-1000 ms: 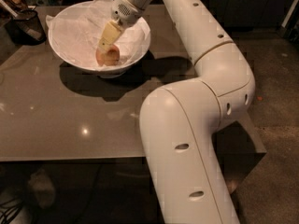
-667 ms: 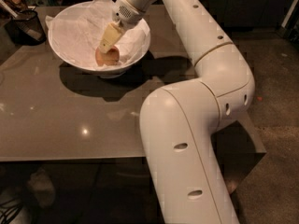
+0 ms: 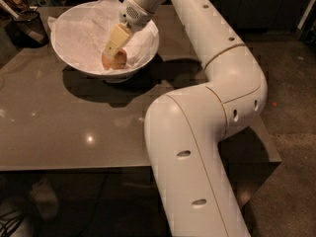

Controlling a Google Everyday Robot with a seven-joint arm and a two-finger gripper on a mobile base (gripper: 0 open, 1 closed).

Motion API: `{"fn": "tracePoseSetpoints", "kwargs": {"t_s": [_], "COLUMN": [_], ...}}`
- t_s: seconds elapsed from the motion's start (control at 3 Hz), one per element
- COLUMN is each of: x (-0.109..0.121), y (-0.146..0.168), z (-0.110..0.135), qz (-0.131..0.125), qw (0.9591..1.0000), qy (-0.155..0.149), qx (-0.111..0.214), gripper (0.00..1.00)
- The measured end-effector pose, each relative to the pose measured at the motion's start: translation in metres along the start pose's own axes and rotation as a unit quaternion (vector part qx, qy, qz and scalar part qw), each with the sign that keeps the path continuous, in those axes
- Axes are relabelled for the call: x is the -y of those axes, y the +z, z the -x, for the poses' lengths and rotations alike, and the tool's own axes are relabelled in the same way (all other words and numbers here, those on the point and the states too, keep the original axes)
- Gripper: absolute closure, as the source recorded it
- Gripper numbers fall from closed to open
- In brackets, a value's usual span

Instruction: Pick apple from white bowl

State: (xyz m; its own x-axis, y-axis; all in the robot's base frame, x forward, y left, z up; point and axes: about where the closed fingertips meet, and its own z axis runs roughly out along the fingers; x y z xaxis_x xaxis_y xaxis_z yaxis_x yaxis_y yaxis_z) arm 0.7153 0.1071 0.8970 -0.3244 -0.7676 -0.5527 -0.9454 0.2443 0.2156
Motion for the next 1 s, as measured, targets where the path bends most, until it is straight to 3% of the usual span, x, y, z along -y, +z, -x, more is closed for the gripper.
{"fn": "tracePoseSetpoints", "kwargs": {"t_s": [0.33, 0.67, 1.0], "x": [0.0032, 0.0042, 0.0058], "y": [0.0025, 0.0032, 0.0047], "z": [-0.0024, -0.0034, -0.0056], "qz": [-0.003, -0.004, -0.003], "qw": [1.0, 1.0, 1.0], "qy": [0.001, 0.001, 0.005], "qx": [-0.004, -0.006, -0.007], "gripper": [0.07, 0.0, 0.0]}}
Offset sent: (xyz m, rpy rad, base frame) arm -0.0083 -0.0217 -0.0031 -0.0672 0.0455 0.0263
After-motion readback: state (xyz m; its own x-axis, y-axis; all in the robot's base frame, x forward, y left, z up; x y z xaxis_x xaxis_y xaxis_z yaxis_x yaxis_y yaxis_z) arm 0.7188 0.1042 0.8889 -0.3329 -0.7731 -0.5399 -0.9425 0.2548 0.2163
